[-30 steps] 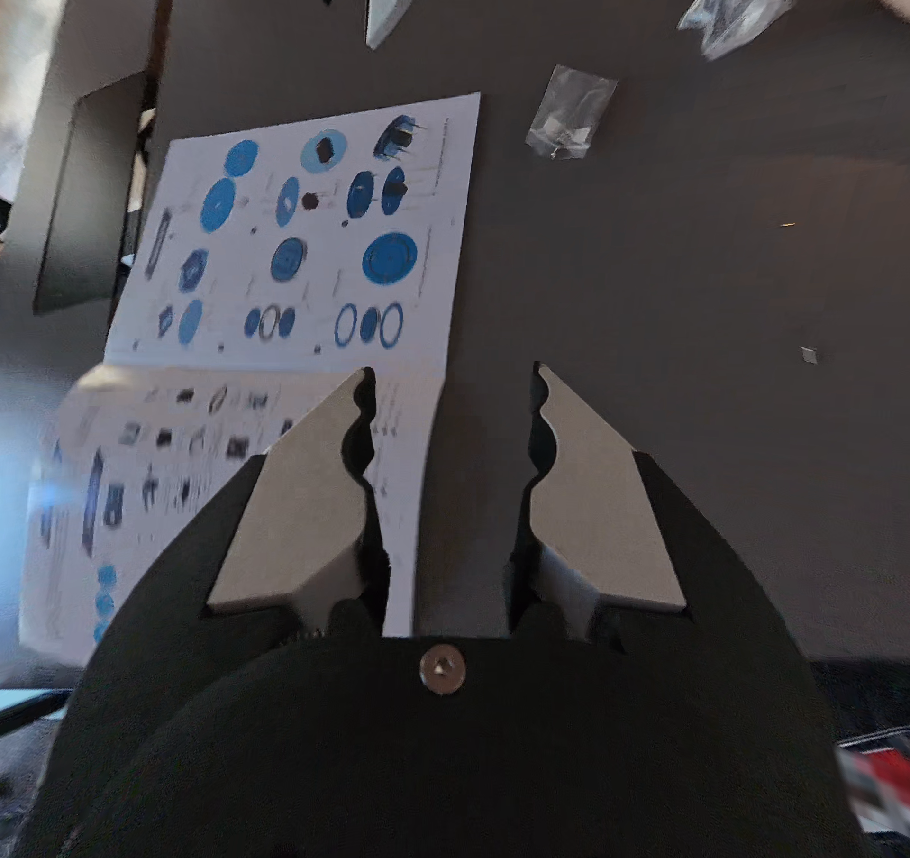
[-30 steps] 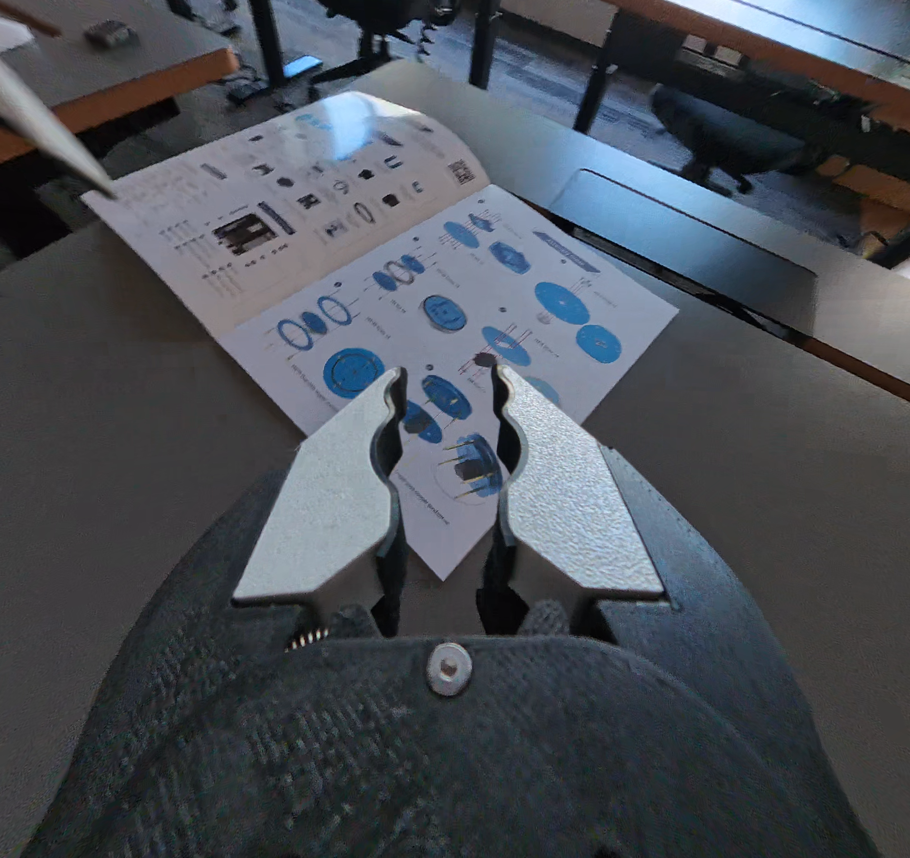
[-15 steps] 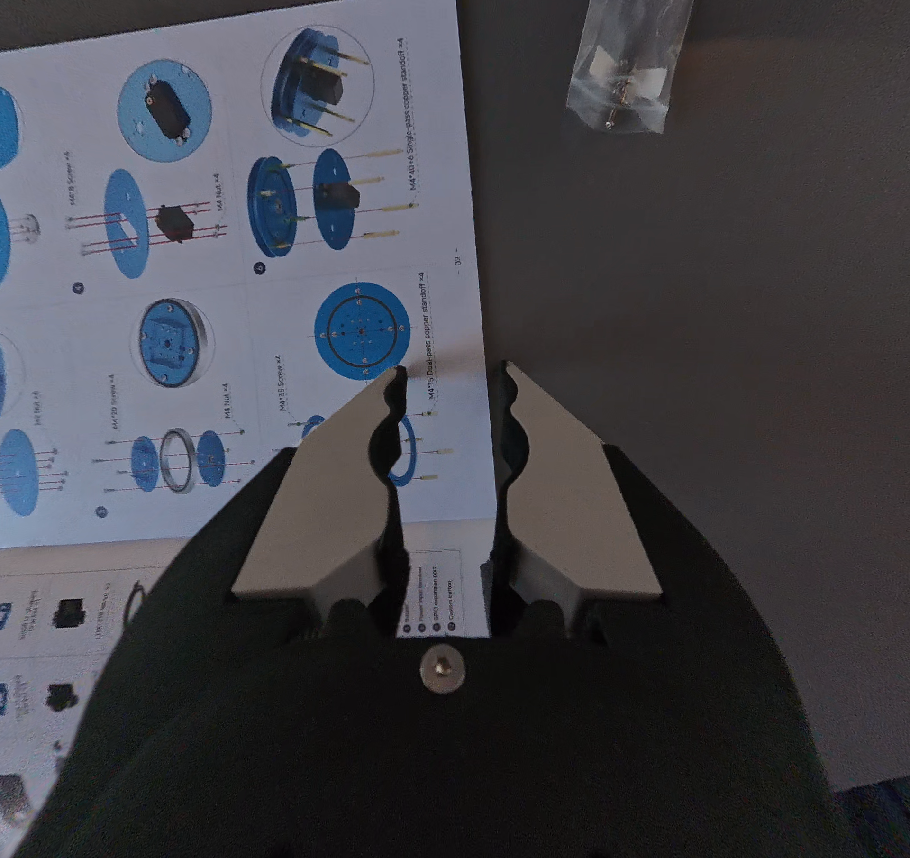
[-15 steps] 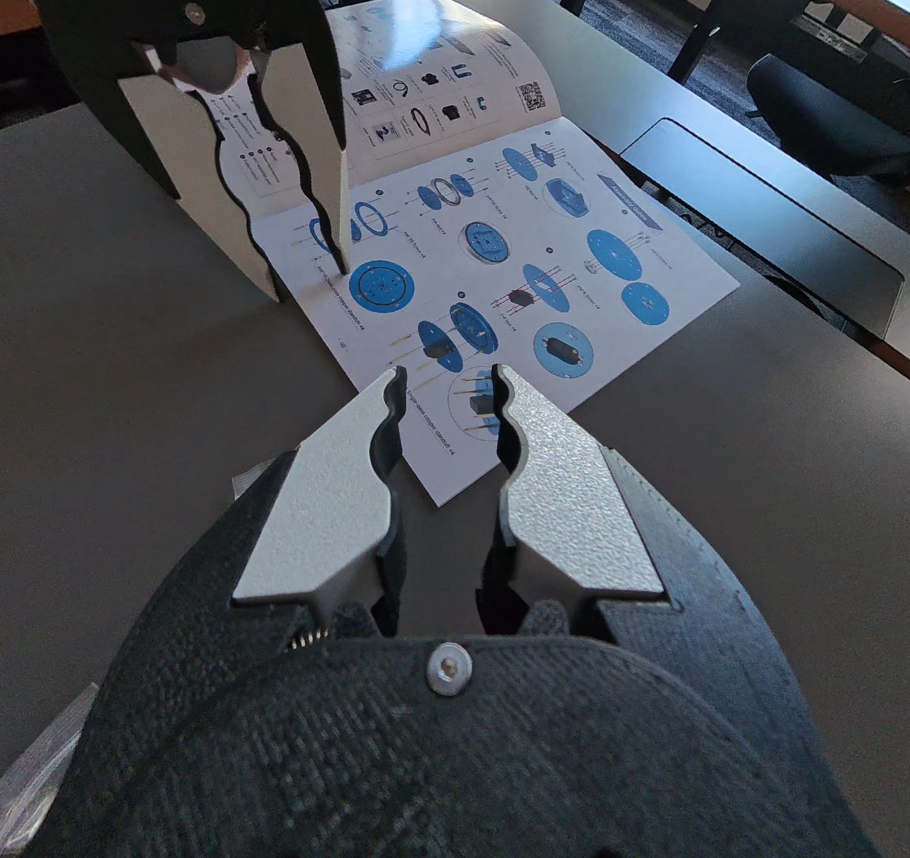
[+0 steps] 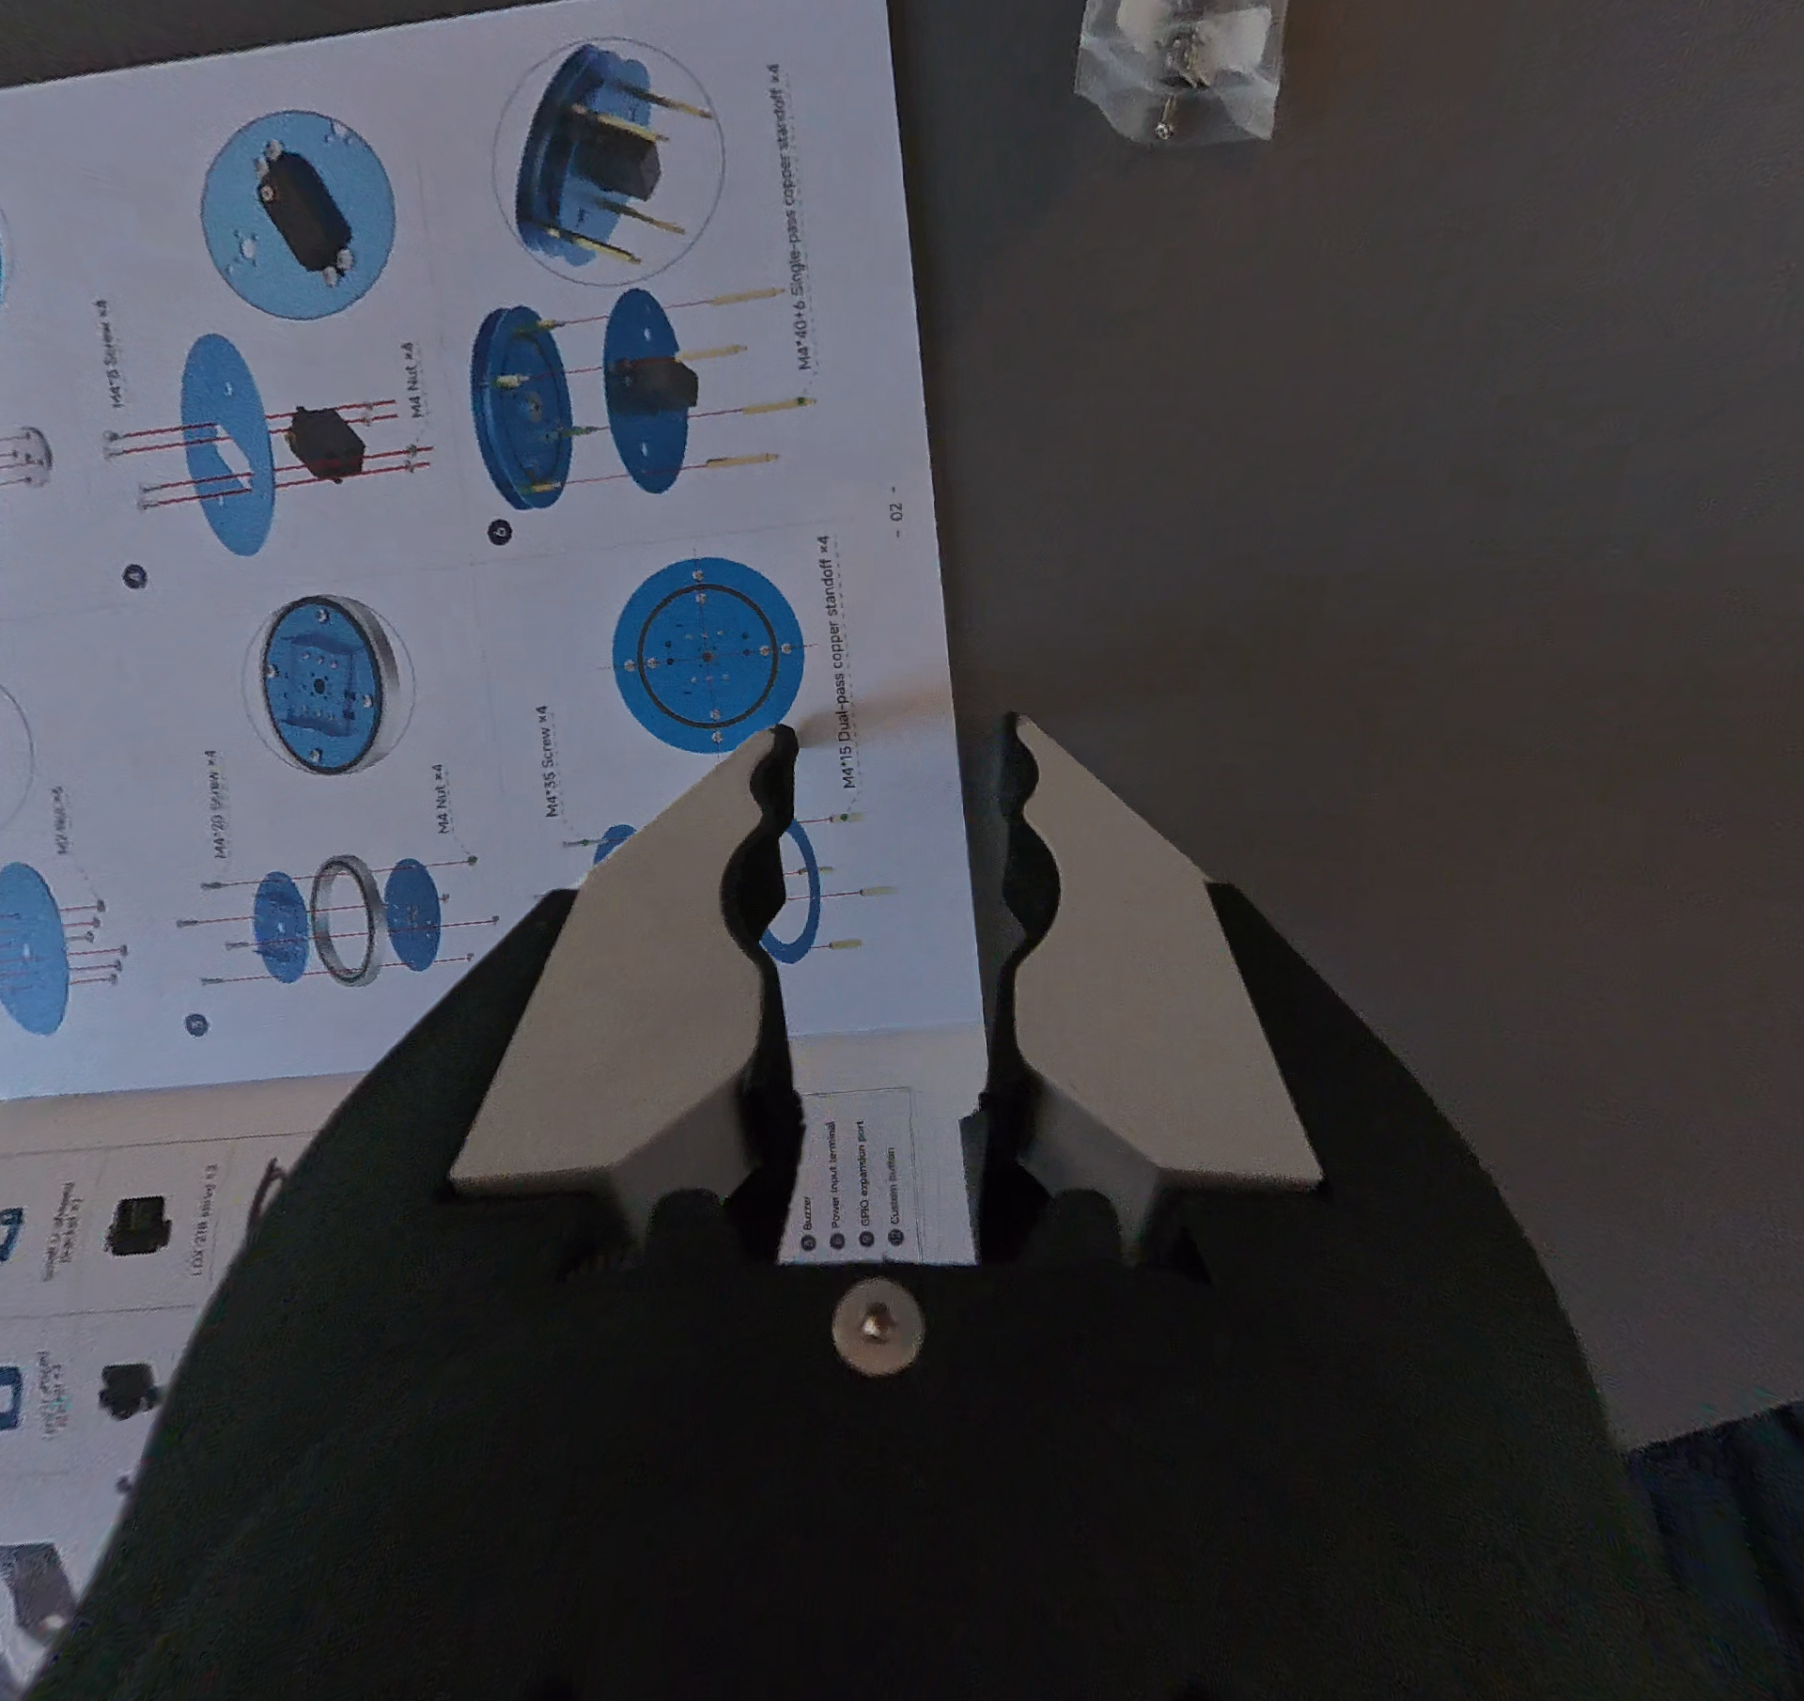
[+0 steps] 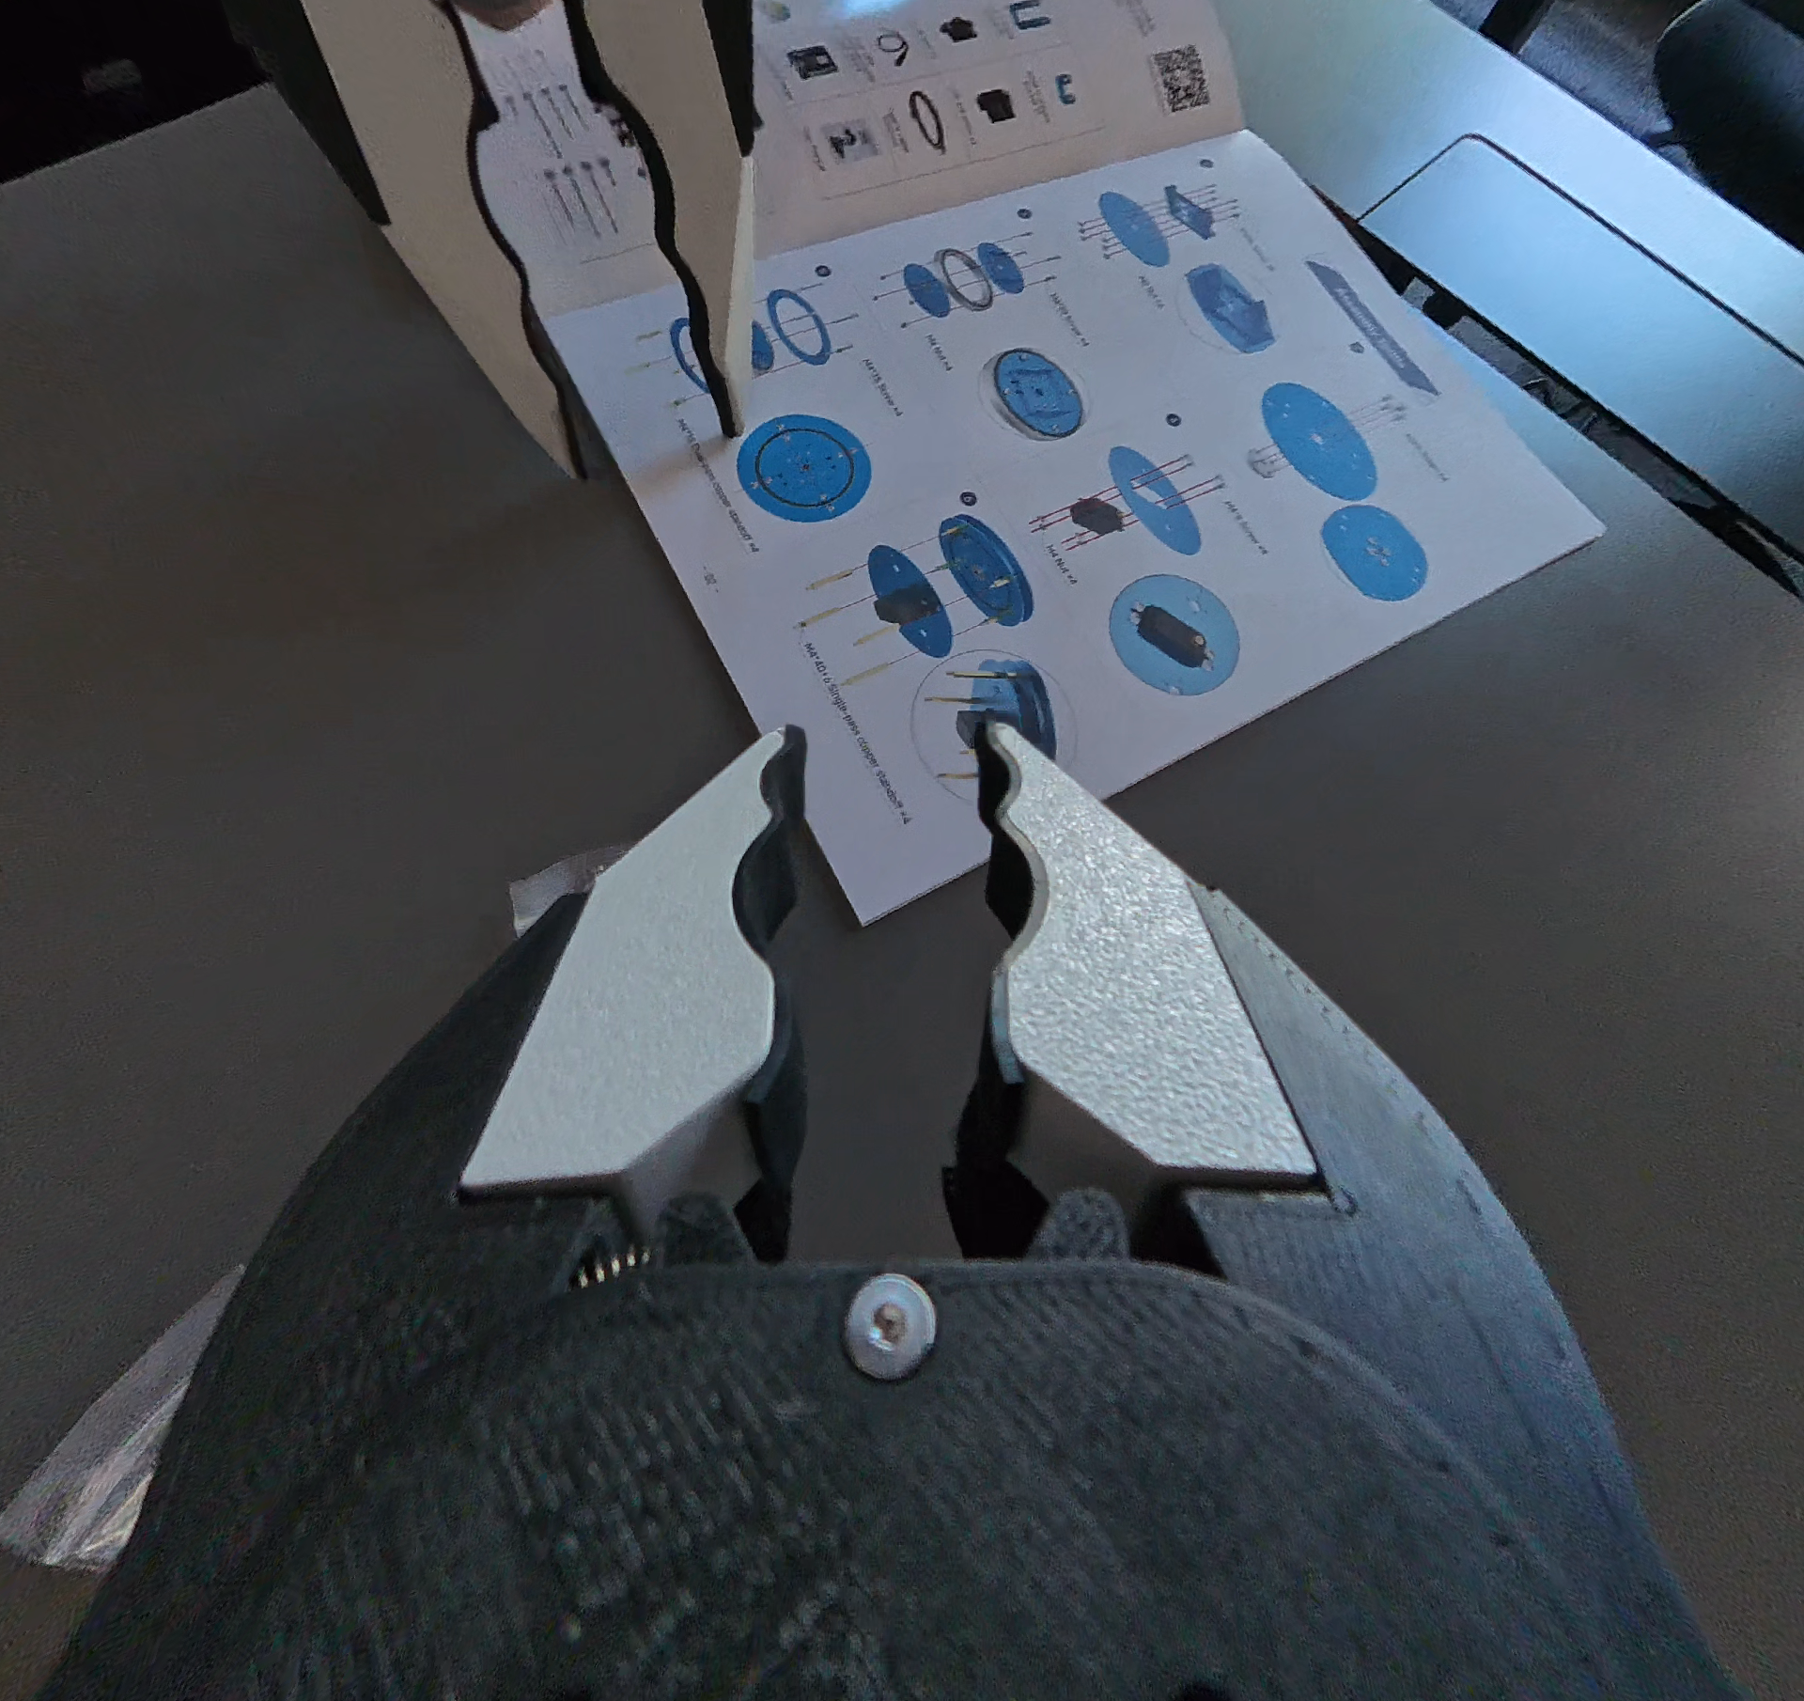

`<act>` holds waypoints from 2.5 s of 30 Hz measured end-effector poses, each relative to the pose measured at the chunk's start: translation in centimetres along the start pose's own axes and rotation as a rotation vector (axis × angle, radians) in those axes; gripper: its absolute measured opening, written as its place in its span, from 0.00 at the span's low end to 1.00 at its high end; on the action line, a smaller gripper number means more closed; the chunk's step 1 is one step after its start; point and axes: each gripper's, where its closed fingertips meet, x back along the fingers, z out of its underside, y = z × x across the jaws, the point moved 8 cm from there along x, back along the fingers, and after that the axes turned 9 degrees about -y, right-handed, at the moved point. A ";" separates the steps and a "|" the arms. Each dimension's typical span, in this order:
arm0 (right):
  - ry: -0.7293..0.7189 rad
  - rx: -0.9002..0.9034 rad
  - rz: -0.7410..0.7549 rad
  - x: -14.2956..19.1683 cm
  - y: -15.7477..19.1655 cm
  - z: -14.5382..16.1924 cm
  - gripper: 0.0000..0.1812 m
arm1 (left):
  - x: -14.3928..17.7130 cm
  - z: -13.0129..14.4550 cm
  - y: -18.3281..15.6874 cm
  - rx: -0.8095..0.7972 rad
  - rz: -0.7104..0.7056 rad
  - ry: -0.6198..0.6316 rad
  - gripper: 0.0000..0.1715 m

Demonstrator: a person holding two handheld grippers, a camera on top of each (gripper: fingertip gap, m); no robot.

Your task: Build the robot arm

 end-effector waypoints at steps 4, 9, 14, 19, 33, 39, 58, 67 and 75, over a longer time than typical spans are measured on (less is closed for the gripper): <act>0.066 0.000 0.001 -0.7 -0.1 0.8 0.19 | 0.0 0.0 -0.4 -0.010 -0.012 0.012 0.17; 0.099 0.013 -0.031 -1.5 0.4 0.8 0.19 | 0.3 0.5 -0.2 0.012 -0.009 -0.019 0.14; 0.103 0.047 -0.108 -2.6 1.7 0.2 0.20 | 0.6 0.8 0.0 0.080 0.055 -0.048 0.08; 0.154 0.159 -0.106 -3.9 2.4 0.1 0.20 | 0.8 1.3 0.6 0.139 0.082 -0.075 0.07; 0.145 0.270 -0.074 -5.9 3.1 -0.7 0.15 | 1.0 1.9 1.3 0.207 0.133 -0.125 0.07; 0.100 0.310 -0.034 -5.5 3.1 -1.5 0.13 | 1.0 2.0 1.3 0.201 0.131 -0.138 0.07; 0.043 0.384 0.077 -5.6 3.4 -3.6 0.00 | 0.3 -1.9 1.0 0.104 -0.066 -0.169 0.21; -0.075 0.474 0.247 -4.4 2.9 -5.3 0.14 | 1.0 -2.3 0.3 -0.122 -0.422 -0.226 0.00; -0.077 0.367 0.135 -0.7 1.7 -3.1 0.19 | 8.6 1.5 0.3 0.334 -0.438 -0.765 0.00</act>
